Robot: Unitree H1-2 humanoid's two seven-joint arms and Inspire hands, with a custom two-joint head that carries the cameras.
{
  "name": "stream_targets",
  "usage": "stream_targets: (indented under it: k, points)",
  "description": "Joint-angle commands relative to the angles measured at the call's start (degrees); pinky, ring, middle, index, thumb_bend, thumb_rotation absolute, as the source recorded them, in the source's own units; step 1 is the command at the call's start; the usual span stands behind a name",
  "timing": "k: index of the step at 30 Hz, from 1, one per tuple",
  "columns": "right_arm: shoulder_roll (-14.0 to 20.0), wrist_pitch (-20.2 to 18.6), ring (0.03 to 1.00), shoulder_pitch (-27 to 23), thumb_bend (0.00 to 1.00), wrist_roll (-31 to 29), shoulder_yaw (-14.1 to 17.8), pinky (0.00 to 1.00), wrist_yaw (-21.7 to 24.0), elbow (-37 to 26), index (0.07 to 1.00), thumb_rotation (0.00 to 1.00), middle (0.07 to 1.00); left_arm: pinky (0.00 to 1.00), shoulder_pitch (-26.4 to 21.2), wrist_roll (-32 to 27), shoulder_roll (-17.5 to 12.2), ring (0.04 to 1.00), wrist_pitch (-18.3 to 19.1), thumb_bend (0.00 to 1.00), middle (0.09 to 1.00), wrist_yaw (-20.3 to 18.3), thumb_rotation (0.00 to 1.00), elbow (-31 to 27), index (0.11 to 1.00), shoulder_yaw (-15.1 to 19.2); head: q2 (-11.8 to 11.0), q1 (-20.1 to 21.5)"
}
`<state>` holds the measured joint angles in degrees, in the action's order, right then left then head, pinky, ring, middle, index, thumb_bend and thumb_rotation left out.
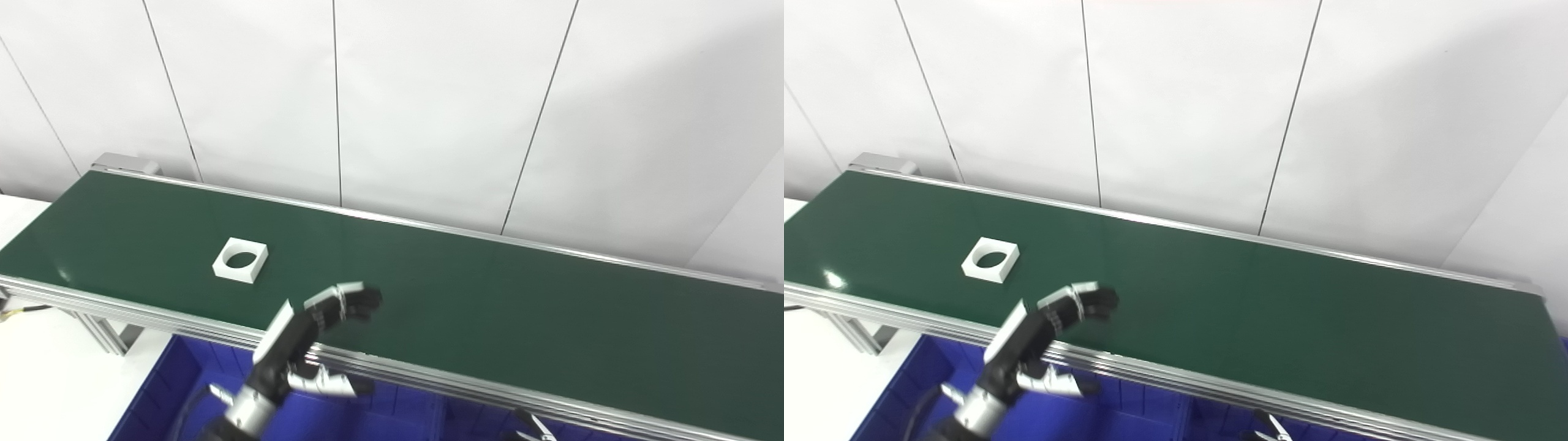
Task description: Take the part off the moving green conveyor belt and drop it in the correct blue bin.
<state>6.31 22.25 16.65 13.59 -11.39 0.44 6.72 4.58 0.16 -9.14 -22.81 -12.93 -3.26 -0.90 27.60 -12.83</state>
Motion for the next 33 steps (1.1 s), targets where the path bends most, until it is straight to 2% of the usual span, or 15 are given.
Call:
stream_targets:
  k: [1,5,6,9,12,17,20,27,33]
  points:
    - [-0.36,2.55,0.708,-0.72,0.74,-1.16,0.18,0.56,0.02,-0.71,0.887,0.39,0.754,0.72,-2.59,1.48,-1.77,0.775,2.06,0.83,0.790,1.41,0.34,-3.41,0.786,1.47,0.01,-0.10]
    - [-0.38,3.12,0.704,-1.08,0.74,-0.99,0.04,0.56,-0.10,-0.22,0.886,0.40,0.752,0.73,-6.21,3.53,-4.86,0.778,7.71,0.83,0.797,1.56,0.34,-6.74,0.792,3.47,-0.07,-0.20]
    - [-0.38,3.10,0.708,-1.11,0.74,-0.91,0.02,0.56,-0.14,-0.24,0.886,0.40,0.752,0.75,-7.05,3.79,-5.73,0.784,8.98,0.82,0.809,1.40,0.32,-7.22,0.803,3.81,0.02,-0.16]
    - [-0.22,3.62,0.711,-1.47,0.74,-0.92,-0.10,0.56,-0.11,0.35,0.889,0.41,0.751,0.79,-10.11,6.29,-8.78,0.792,10.30,0.79,0.812,1.27,0.33,-6.68,0.818,4.27,0.04,-0.08]
    - [-0.27,3.64,0.708,-1.50,0.74,-0.84,-0.09,0.56,-0.21,0.37,0.886,0.40,0.749,0.79,-15.14,9.81,-12.71,0.814,11.98,0.80,0.829,0.73,0.33,-2.28,0.825,4.33,0.13,0.02]
    - [-0.19,4.22,0.699,-1.81,0.74,-0.99,-0.18,0.55,-0.37,0.97,0.884,0.41,0.747,0.79,-20.78,14.26,-16.82,0.853,14.43,0.83,0.870,0.29,0.30,4.44,0.845,2.97,0.12,0.07]
    - [-0.17,4.16,0.699,-1.88,0.74,-0.84,-0.20,0.55,-0.34,1.01,0.884,0.41,0.748,0.78,-23.24,16.42,-18.45,0.862,14.33,0.84,0.881,0.34,0.29,8.36,0.858,1.80,0.21,0.04]
    - [-0.05,4.22,0.700,-1.86,0.74,-0.93,-0.30,0.55,-0.24,0.87,0.886,0.40,0.751,0.75,-29.88,23.31,-21.65,0.880,14.04,0.87,0.920,1.39,0.23,21.53,0.878,-2.58,0.15,0.05]
    - [0.13,4.56,0.690,-1.92,0.74,-1.16,-0.35,0.55,-0.66,1.08,0.877,0.39,0.741,0.80,-33.66,28.26,-23.02,0.914,13.47,0.90,0.945,2.91,0.20,29.84,0.891,-6.41,0.16,0.05]
